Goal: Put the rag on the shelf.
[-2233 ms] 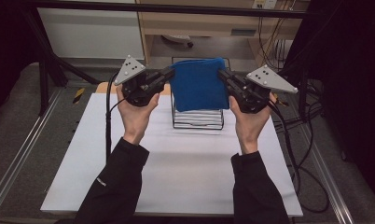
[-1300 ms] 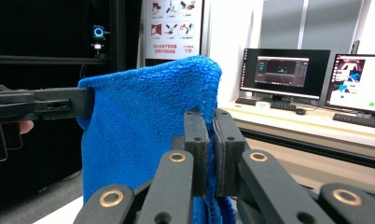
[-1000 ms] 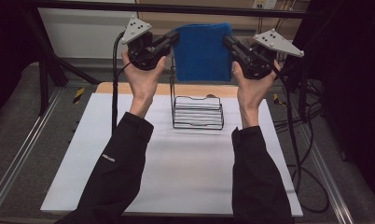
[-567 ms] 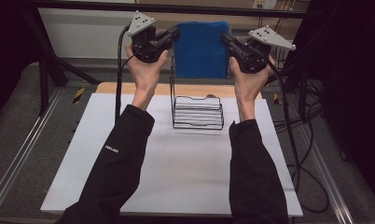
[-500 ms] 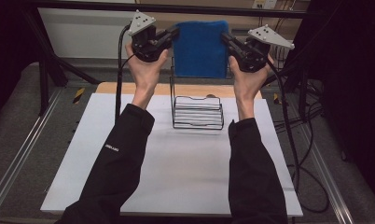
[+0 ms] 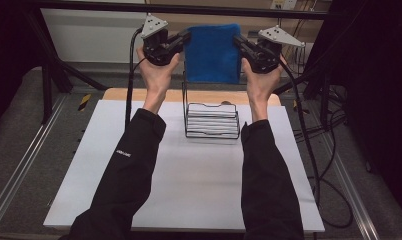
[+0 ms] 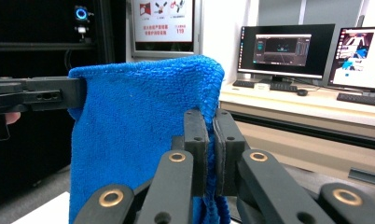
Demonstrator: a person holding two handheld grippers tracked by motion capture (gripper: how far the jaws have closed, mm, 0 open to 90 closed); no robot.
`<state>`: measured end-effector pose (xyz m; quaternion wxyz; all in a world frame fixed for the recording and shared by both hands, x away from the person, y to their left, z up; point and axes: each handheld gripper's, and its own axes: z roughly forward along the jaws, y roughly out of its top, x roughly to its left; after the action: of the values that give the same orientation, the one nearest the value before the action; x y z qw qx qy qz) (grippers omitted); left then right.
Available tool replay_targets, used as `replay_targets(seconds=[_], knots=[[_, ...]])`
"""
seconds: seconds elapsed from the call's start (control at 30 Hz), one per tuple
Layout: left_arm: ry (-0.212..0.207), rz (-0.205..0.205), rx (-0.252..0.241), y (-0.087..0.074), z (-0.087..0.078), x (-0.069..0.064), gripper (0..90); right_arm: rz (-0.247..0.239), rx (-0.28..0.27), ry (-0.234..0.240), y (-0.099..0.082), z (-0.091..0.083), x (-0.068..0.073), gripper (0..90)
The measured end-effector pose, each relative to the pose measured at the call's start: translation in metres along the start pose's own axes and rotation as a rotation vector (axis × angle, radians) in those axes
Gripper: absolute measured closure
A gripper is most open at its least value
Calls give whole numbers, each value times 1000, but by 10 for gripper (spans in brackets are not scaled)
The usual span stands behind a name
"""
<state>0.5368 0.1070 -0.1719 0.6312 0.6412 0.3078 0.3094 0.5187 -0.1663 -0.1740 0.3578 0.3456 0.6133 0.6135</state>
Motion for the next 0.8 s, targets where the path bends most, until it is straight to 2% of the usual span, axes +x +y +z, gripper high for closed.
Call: replay_targets(seconds=[0.3, 0.57, 0.8], knots=[[-11, 41, 37, -16, 2, 0, 874, -26, 44, 1, -16, 0, -4, 864], [-66, 48, 56, -30, -5, -7, 874, -12, 63, 9, -29, -14, -4, 862], [-92, 71, 67, -38, -12, -13, 874, 11, 59, 24, -44, -26, -2, 860]])
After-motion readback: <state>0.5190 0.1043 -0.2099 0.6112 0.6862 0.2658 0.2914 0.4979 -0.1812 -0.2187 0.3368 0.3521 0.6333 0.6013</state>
